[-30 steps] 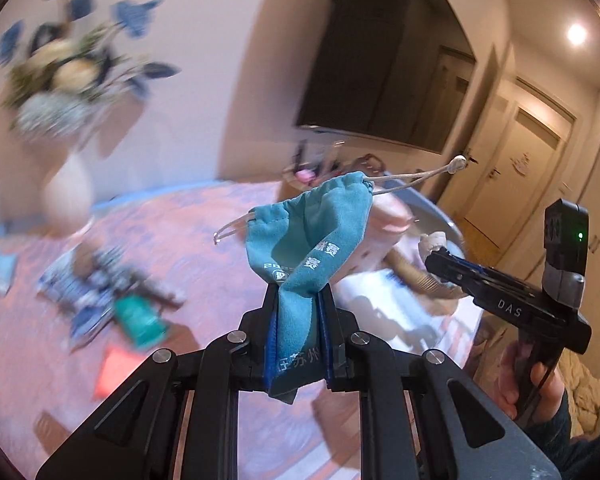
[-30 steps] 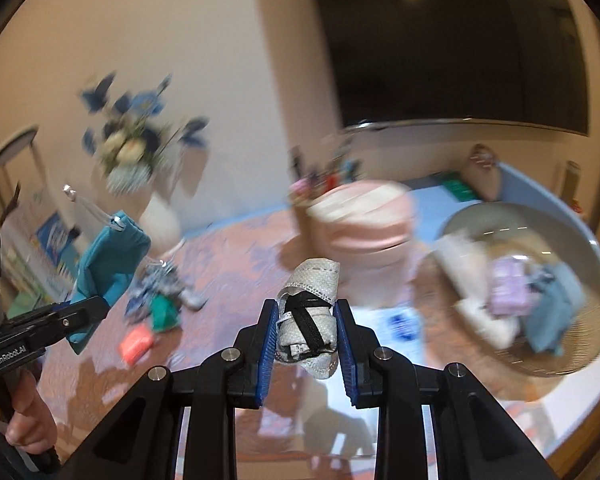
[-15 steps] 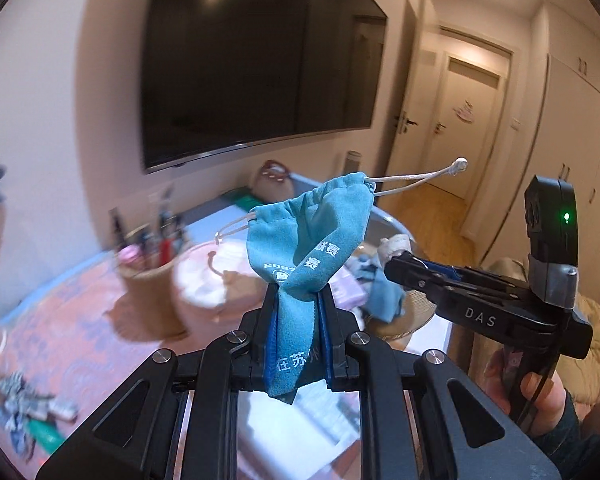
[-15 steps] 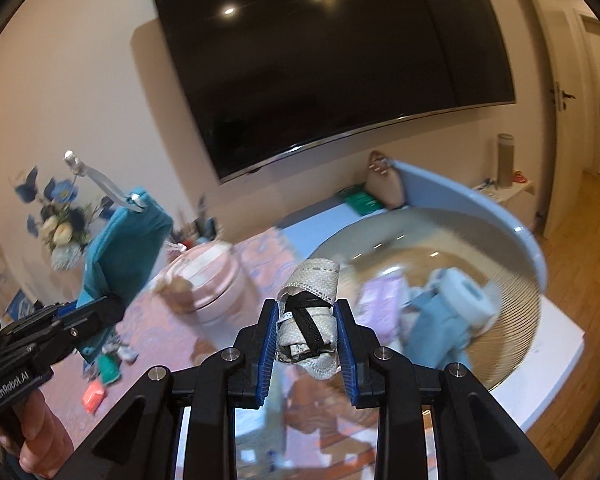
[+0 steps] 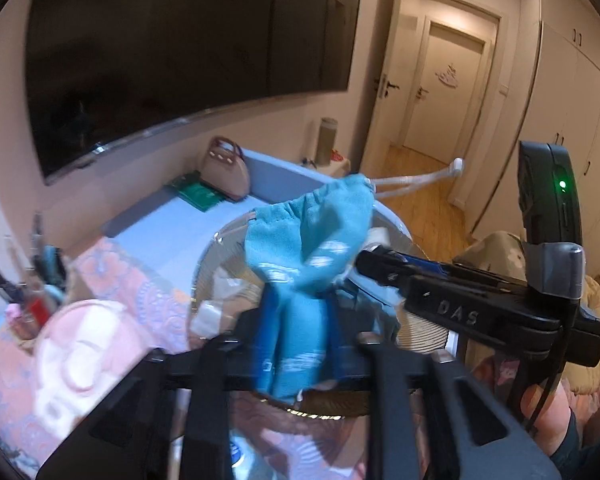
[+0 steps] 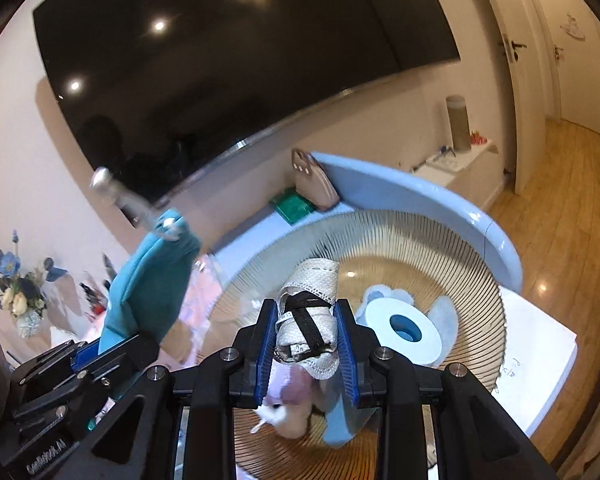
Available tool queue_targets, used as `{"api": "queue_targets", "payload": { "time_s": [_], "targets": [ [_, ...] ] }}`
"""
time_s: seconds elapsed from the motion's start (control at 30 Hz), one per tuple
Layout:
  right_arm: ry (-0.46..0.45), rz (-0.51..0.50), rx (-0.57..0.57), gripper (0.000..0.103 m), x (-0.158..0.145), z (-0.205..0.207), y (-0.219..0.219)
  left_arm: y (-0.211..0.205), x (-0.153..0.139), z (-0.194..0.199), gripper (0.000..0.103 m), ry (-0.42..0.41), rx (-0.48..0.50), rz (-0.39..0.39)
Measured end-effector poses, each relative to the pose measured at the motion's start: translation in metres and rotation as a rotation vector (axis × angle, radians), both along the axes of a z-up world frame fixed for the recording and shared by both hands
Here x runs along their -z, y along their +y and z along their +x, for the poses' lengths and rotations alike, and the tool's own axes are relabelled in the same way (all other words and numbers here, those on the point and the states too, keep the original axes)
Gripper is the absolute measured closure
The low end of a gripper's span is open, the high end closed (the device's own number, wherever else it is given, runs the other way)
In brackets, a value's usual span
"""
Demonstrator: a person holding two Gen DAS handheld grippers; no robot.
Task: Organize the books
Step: 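Carry the pouch and straw hat to the basket and open both tools, then return both open tools to the bed items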
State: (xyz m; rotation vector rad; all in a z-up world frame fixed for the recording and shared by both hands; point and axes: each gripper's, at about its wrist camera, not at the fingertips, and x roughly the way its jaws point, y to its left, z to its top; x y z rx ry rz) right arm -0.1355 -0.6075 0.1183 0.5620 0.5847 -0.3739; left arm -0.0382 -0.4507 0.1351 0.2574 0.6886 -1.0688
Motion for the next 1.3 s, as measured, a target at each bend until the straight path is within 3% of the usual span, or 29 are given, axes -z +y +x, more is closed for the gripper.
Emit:
{"api": "queue_targets", "payload": {
  "time_s": [0.07,0.1,0.13,0.37,0.57,0.83,1.03,1.13,1.2,1.3],
  "targets": [
    [0.023,0.014,0.005,0.043,0.007,0.002,-0.004,-0.003,0.003,-0.006,0.045,-0.025,0.0,0.0],
    [0.023,0.015,0.015,0.043,0.01,0.001,-0.006,-0.002,0.003,-0.009,0.035,-0.04,0.001,-0.001],
    [0.019,0.011,0.027,0.043,0.011,-0.004,-0.007,0.0,0.003,-0.01,0.031,-0.046,0.008,-0.004],
    [0.054,0.016,0.062,0.042,0.014,-0.034,-0.004,0.031,-0.005,-0.021,0.028,-0.026,0.055,-0.048],
    [0.068,-0.008,0.064,0.039,0.005,-0.05,0.016,0.091,-0.008,-0.031,0.026,-0.029,-0.012,-0.057],
    [0.037,-0.071,-0.106,0.037,-0.021,-0.035,0.095,0.222,-0.018,-0.029,0.026,-0.001,-0.266,-0.125],
    [-0.016,-0.098,-0.321,0.02,-0.026,-0.01,0.186,0.335,-0.005,-0.026,0.02,0.0,-0.525,-0.116],
    [-0.009,-0.119,-0.443,0.02,-0.017,0.007,0.235,0.388,0.01,-0.02,0.021,0.036,-0.649,-0.117],
    [-0.002,-0.118,-0.513,0.02,-0.004,0.02,0.265,0.424,0.027,-0.015,0.021,0.058,-0.773,-0.073],
    [0.027,-0.1,-0.595,0.02,0.018,0.04,0.303,0.459,0.05,-0.011,0.021,0.107,-0.863,-0.056]
  ]
}}
